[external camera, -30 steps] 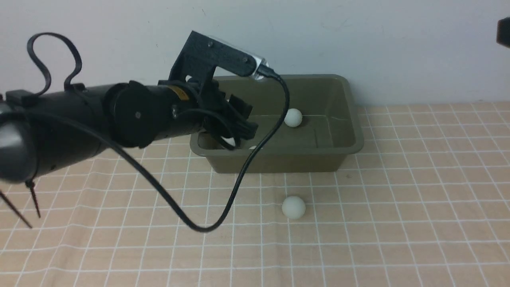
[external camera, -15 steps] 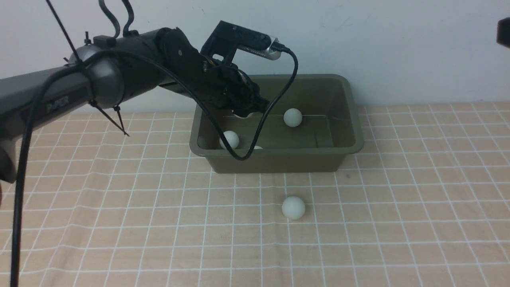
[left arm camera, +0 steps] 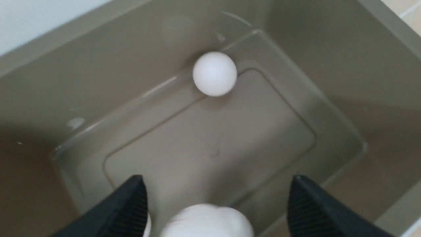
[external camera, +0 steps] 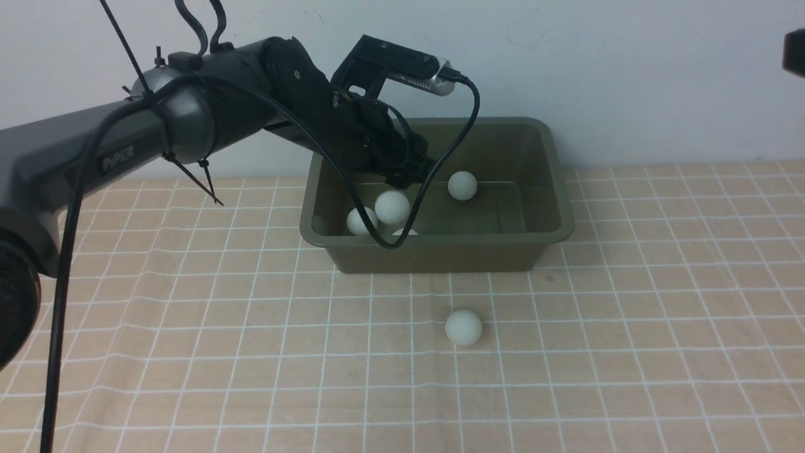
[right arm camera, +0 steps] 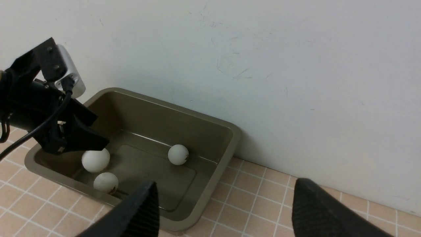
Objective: Put the table tennis balls into the box on the light coffee tablecloth.
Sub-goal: 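Drop the ball into the bin, then reach for and grasp a ping pong ball on the table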
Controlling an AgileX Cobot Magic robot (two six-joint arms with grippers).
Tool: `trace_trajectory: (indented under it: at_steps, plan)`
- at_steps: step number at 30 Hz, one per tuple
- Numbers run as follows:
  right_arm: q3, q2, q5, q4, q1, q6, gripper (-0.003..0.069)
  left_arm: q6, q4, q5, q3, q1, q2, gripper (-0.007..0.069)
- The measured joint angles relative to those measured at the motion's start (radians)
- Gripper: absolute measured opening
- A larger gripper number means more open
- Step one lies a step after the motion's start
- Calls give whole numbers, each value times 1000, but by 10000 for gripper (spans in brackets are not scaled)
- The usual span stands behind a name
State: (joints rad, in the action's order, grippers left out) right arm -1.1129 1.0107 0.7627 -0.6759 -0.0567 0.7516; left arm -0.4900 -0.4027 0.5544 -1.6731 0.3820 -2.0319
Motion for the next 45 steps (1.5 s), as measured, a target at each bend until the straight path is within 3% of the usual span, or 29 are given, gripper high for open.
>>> trace_trajectory:
  at_steps: [6,12,22,28,37,45]
  plan:
    - [0,0,0,0,0,10,494,0,1,99,-2,0,70,528]
    - [0,0,5,-1,0,37,494,17,0,232,-4,0,205,463]
    - [0,18,240,-95,20,25,488,61,123,319,-5,0,456,384]
    - [-1,127,266,-44,177,-79,486,107,184,348,-5,0,546,384]
    - [-1,340,59,157,448,-304,486,143,297,450,-5,0,597,377]
    - [-1,535,-99,312,553,-481,486,177,343,542,-5,0,597,377]
